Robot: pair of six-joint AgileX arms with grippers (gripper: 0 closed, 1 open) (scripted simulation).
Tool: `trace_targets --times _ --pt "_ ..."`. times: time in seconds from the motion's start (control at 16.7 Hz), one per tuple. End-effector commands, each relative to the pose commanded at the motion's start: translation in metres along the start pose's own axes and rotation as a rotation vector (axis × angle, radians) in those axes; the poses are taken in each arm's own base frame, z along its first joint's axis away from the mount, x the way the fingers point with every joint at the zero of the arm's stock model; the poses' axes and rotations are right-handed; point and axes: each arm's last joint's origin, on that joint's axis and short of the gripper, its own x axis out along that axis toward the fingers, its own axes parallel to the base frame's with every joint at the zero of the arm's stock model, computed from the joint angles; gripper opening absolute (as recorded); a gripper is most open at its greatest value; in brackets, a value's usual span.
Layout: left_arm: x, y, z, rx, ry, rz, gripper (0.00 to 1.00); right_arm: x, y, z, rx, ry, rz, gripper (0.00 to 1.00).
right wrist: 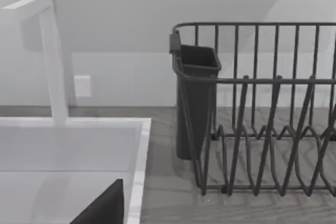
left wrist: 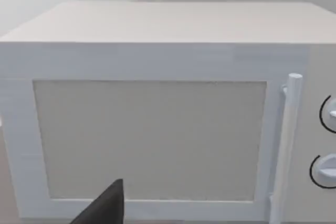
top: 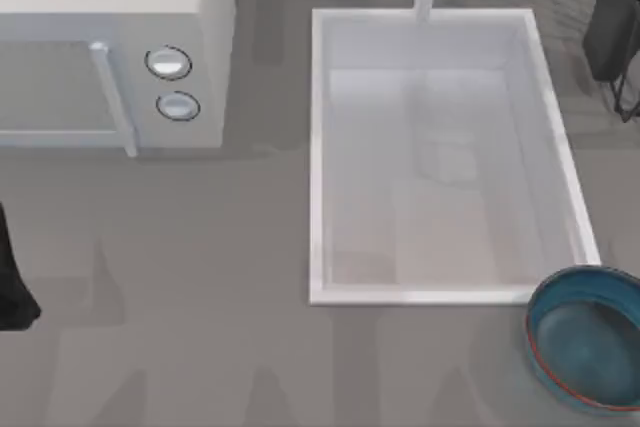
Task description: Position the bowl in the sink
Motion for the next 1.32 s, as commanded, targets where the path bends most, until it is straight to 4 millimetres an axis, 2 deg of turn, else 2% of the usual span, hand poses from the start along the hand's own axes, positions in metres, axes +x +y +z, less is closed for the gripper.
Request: trace_targets --times 0.18,0.3,0.54,0.72,0.96,1.32 --pt "0.000 0.000 0.000 0.000 0.000 0.000 1.00 0.000 0.000 0.002 0.002 0.012 0.002 1.00" --pt "0.000 0.000 0.000 0.000 0.000 0.000 1.00 0.000 0.001 0.011 0.009 0.066 0.006 1.00" --pt "0.000 0.000 0.000 0.000 0.000 0.000 1.00 0.009 0.003 0.038 0.030 0.322 0.017 1.00" --pt "0.000 0.000 0.000 0.000 0.000 0.000 1.00 0.030 0.006 0.052 0.038 0.643 0.020 1.00" --pt "0.000 0.000 0.000 0.000 0.000 0.000 1.00 0.067 0.013 0.062 0.032 1.076 0.014 1.00" --pt "0.000 0.000 0.000 0.000 0.000 0.000 1.00 0.117 0.025 0.068 0.013 1.488 -0.004 1.00"
